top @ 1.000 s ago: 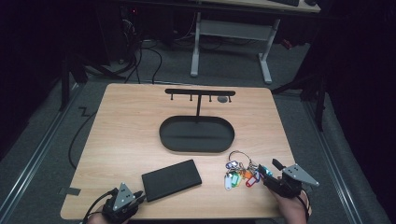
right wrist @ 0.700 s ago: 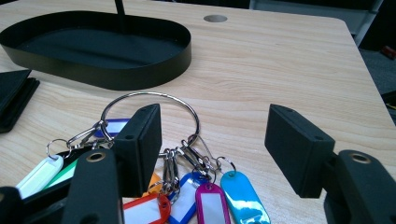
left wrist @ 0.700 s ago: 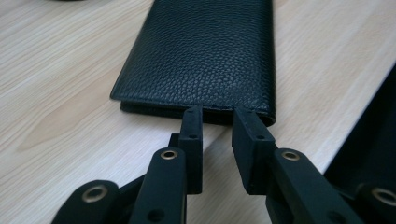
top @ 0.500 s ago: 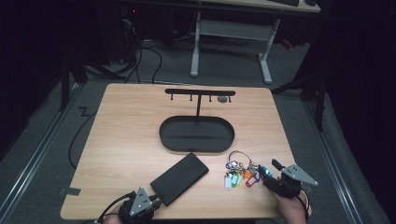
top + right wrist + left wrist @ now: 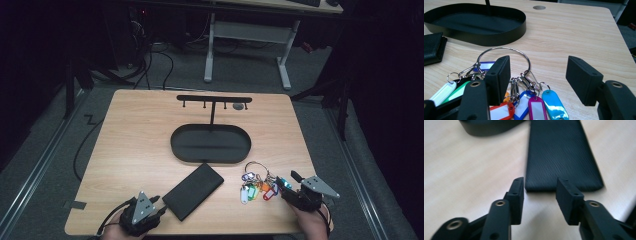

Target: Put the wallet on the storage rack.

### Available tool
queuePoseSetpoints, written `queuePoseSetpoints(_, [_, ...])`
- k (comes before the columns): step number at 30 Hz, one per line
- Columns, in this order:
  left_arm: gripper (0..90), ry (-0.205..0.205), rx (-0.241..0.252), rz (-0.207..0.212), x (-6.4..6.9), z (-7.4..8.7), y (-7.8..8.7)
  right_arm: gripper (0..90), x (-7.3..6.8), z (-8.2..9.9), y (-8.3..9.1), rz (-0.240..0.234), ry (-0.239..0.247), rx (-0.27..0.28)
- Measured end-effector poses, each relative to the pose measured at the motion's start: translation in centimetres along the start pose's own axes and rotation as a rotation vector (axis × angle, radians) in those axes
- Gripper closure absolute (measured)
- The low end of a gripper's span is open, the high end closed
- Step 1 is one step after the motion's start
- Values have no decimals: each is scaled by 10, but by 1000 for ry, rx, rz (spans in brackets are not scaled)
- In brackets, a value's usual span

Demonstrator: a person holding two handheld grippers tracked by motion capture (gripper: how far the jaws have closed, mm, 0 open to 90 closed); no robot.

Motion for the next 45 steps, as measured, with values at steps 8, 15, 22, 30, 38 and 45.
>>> queuePoseSetpoints(8, [480,6,50,68,14,-25,-33,366,0,1,1,5,-13,5])
queuePoseSetpoints(15, [380,-88,-11,129,38,-16,-41,367,3,5,0,8,-17,-20])
queuePoseSetpoints(22, [348,-197,-45,88,50,-13,-50,367,1,3,2,8,-23,-9])
queuePoseSetpoints(30, [344,-280,-34,31,56,-7,-51,367,2,2,2,-1,-20,0])
queuePoseSetpoints(38, [468,-292,-20,17,51,-4,-50,367,6,3,0,0,-34,-6])
queuePoseSetpoints(45, [576,-296,-10,18,53,-4,-47,368,4,3,0,-2,-35,-7])
Point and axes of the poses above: each handheld gripper's, and its own axes: y roughly backward along the jaws, z roughly out of its underside, x roughly to its right, the point moved 1 cm from there along -y, roughly forward along the jaws, and after that the axes turned 3 degrees about x, right-handed, at the moved point
